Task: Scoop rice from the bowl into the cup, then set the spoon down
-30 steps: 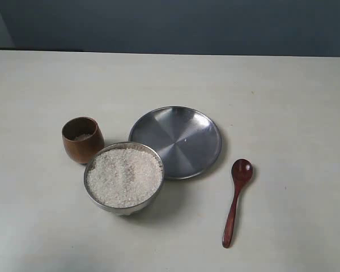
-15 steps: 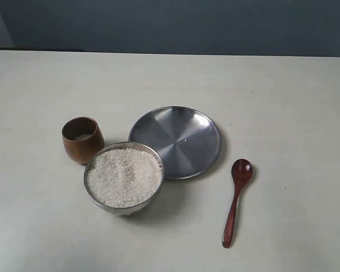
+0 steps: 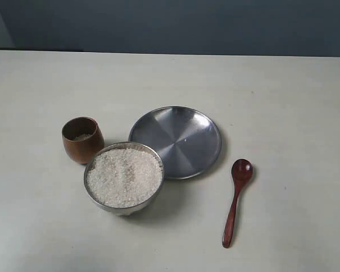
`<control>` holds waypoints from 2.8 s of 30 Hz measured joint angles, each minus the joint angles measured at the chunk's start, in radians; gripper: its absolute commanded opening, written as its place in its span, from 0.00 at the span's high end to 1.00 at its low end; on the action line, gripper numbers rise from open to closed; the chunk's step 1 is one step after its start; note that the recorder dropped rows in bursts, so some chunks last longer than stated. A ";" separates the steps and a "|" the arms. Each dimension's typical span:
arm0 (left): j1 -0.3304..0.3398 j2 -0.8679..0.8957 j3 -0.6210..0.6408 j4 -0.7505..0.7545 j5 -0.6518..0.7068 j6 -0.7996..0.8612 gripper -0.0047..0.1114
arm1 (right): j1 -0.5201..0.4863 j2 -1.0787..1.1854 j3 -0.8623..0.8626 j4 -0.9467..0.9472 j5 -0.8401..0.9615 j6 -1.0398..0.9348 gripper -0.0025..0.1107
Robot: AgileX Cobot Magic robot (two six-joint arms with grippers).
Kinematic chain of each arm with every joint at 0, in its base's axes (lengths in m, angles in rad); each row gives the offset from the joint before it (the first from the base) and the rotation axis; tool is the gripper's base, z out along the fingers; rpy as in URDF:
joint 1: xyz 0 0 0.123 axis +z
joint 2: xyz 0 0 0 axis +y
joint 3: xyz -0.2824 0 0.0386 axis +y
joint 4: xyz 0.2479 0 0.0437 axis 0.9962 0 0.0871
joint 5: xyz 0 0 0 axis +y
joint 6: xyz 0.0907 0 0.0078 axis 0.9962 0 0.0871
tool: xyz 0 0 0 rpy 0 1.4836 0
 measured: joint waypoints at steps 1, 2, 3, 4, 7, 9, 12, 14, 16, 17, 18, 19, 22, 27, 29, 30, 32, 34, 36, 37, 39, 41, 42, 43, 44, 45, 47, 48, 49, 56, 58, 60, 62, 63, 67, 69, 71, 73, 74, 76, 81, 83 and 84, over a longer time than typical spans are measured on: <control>0.000 0.000 0.000 0.000 0.000 0.000 0.96 | 0.000 0.000 0.000 0.005 0.005 0.000 0.98; 0.000 0.000 0.000 0.000 0.000 0.000 0.96 | 0.000 0.000 0.000 0.009 0.007 0.000 0.98; 0.000 0.000 0.000 0.000 0.000 0.000 0.96 | 0.000 0.000 0.000 0.015 0.010 0.000 0.98; 0.000 0.000 0.000 0.000 0.000 0.000 0.96 | 0.000 0.000 0.000 0.022 0.015 0.000 0.98; 0.000 0.000 0.000 0.000 0.000 0.000 0.96 | 0.000 0.000 0.000 0.056 0.028 0.000 0.98; 0.000 0.000 0.000 -0.014 0.000 -0.002 0.96 | 0.000 0.000 0.000 0.071 0.039 0.000 0.98; 0.000 0.000 0.000 -0.065 -0.002 -0.009 0.96 | 0.000 0.000 0.000 0.081 0.055 -0.003 0.98; 0.000 0.000 0.000 -0.099 -0.004 -0.012 0.96 | 0.000 0.000 0.000 0.085 0.056 -0.003 0.98; 0.000 0.000 0.000 -0.110 -0.018 -0.014 0.96 | 0.000 0.000 0.000 0.085 0.056 -0.005 0.98; 0.000 0.000 0.000 -0.113 -0.039 -0.014 0.96 | 0.000 0.000 0.000 0.085 0.058 -0.011 0.98; 0.000 0.000 0.002 -0.113 -0.076 -0.014 0.96 | 0.000 0.000 0.000 0.085 0.061 -0.017 0.98; 0.000 0.000 0.002 -0.113 -0.115 -0.014 0.96 | 0.000 0.004 0.000 0.085 0.066 -0.025 0.98; 0.000 0.000 -0.003 -0.135 -0.291 -0.014 0.96 | 0.000 0.028 0.000 0.085 0.089 -0.036 0.98; 0.000 -0.002 -0.110 -0.285 -0.351 -0.014 0.96 | 0.000 0.087 0.000 0.090 0.111 -0.044 0.98; 0.000 -0.002 -0.169 -0.331 -0.310 -0.014 0.96 | 0.000 0.110 0.000 0.100 0.111 -0.045 0.98; 0.000 -0.002 -0.192 -0.342 -0.282 -0.014 0.96 | 0.000 0.122 0.000 0.102 0.111 -0.048 0.98; 0.000 -0.002 -0.252 -0.353 -0.212 -0.014 0.96 | 0.000 0.145 0.000 0.115 0.109 -0.056 0.98; 0.000 -0.004 -0.316 -0.374 -0.115 -0.022 0.96 | 0.000 0.167 0.000 0.122 0.101 -0.065 0.98; 0.000 -0.005 -0.370 -0.407 -0.008 -0.026 0.96 | 0.000 0.185 0.000 0.130 0.096 -0.075 0.98; 0.000 -0.005 -0.408 -0.424 0.055 -0.029 0.96 | 0.000 0.195 0.000 0.133 0.097 -0.077 0.98; 0.000 -0.005 -0.455 -0.445 0.158 -0.029 0.96 | 0.000 0.210 0.000 0.142 0.097 -0.081 0.98; 0.000 -0.005 -0.490 -0.453 0.257 -0.029 0.96 | 0.000 0.230 0.000 0.162 0.097 -0.095 0.98; 0.000 -0.005 -0.501 -0.455 0.285 -0.031 0.96 | 0.000 0.238 0.000 0.177 0.097 -0.110 0.98; 0.000 -0.005 -0.512 -0.455 0.351 -0.031 0.96 | 0.000 0.250 0.000 0.202 0.097 -0.138 0.98; 0.000 -0.005 -0.520 -0.457 0.385 -0.031 0.96 | 0.000 0.265 0.000 0.237 0.097 -0.174 0.98; 0.000 -0.005 -0.522 -0.460 0.414 -0.033 0.96 | 0.000 0.282 0.000 0.271 0.097 -0.204 0.98; 0.000 -0.005 -0.527 -0.463 0.472 -0.033 0.96 | 0.000 0.323 0.000 0.366 0.099 -0.273 0.98; 0.000 -0.005 -0.527 -0.463 0.489 -0.033 0.96 | 0.000 0.350 0.000 0.410 0.099 -0.300 0.98; 0.000 -0.005 -0.527 -0.463 0.500 -0.033 0.96 | 0.003 0.372 0.000 0.446 0.097 -0.320 0.98; 0.000 -0.005 -0.529 -0.418 0.467 -0.034 0.96 | 0.060 0.556 0.000 0.537 0.090 -0.349 0.98; 0.000 -0.005 -0.529 -0.391 0.455 -0.036 0.96 | 0.087 0.599 0.000 0.567 0.085 -0.350 0.98; 0.000 -0.005 -0.529 -0.377 0.449 -0.036 0.96 | 0.122 0.638 0.000 0.610 0.066 -0.350 0.98; 0.000 -0.005 -0.529 -0.373 0.449 -0.036 0.96 | 0.159 0.667 0.000 0.643 0.033 -0.339 0.98; 0.000 -0.005 -0.529 -0.368 0.449 -0.036 0.96 | 0.181 0.682 0.000 0.654 0.014 -0.324 0.98; 0.000 -0.005 -0.529 -0.366 0.448 -0.036 0.96 | 0.265 0.736 -0.001 0.668 -0.042 -0.254 0.98; 0.000 -0.005 -0.529 -0.366 0.448 -0.036 0.96 | 0.311 0.761 -0.001 0.668 -0.081 -0.210 0.98; 0.000 -0.005 -0.529 -0.366 0.448 -0.036 0.96 | 0.347 0.782 -0.001 0.666 -0.123 -0.163 0.98; 0.000 -0.005 -0.529 -0.366 0.448 -0.036 0.96 | 0.379 0.805 -0.001 0.653 -0.166 -0.121 0.98; 0.000 -0.005 -0.529 -0.366 0.448 -0.036 0.96 | 0.390 0.815 -0.001 0.647 -0.183 -0.104 0.98; 0.000 -0.005 -0.529 -0.366 0.450 -0.036 0.96 | 0.405 0.840 -0.001 0.628 -0.205 -0.073 0.98; 0.000 -0.005 -0.529 -0.357 0.452 -0.036 0.96 | 0.411 0.882 -0.001 0.552 -0.213 -0.036 0.98; 0.000 -0.005 -0.529 -0.347 0.454 -0.036 0.96 | 0.411 0.887 -0.001 0.517 -0.213 -0.029 0.92; 0.000 -0.005 -0.529 -0.342 0.454 -0.036 0.96 | 0.411 0.887 -0.001 0.507 -0.213 -0.029 0.82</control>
